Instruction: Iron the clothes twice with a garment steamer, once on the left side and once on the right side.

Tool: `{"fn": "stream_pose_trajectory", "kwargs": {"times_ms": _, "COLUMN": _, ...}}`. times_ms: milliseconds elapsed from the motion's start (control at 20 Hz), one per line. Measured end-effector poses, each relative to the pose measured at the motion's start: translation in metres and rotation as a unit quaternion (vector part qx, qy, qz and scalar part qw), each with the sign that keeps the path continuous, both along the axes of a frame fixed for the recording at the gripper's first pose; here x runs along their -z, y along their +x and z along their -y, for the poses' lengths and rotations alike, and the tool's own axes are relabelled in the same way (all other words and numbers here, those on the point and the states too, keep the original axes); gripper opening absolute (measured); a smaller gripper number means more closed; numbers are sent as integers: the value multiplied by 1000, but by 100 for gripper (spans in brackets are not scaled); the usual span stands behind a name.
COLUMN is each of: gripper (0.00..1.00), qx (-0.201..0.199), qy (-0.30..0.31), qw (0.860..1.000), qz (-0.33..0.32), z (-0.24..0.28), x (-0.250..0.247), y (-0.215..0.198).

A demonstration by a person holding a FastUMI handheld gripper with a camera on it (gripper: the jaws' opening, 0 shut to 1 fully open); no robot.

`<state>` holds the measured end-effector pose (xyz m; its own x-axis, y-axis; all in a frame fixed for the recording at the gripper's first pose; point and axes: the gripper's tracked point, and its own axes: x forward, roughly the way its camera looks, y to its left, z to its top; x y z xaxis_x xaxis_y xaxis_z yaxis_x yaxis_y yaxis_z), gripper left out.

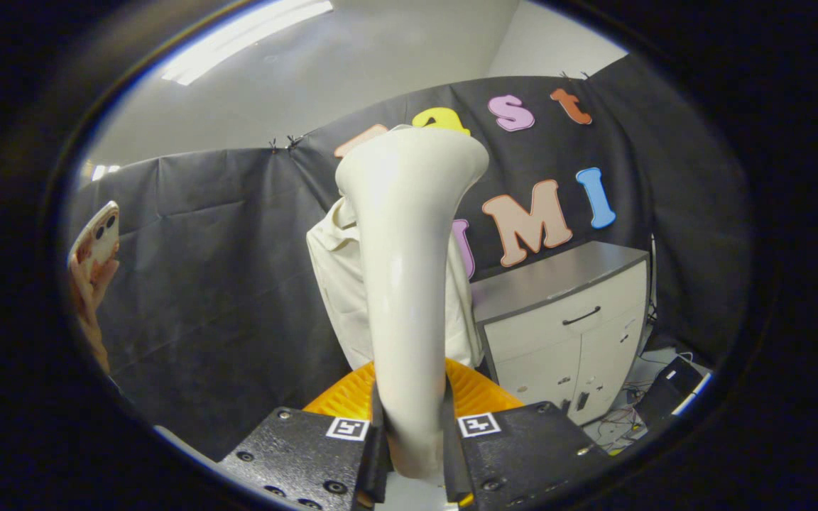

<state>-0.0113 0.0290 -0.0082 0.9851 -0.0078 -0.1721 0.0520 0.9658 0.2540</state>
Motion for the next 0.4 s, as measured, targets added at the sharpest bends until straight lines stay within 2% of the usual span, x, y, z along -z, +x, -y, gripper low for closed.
{"fn": "stream_pose_trajectory", "kwargs": {"times_ms": 400, "gripper": 32, "qx": 3, "qy": 2, "qw": 1000, "qz": -13, "z": -17, "x": 6, "y": 14}}
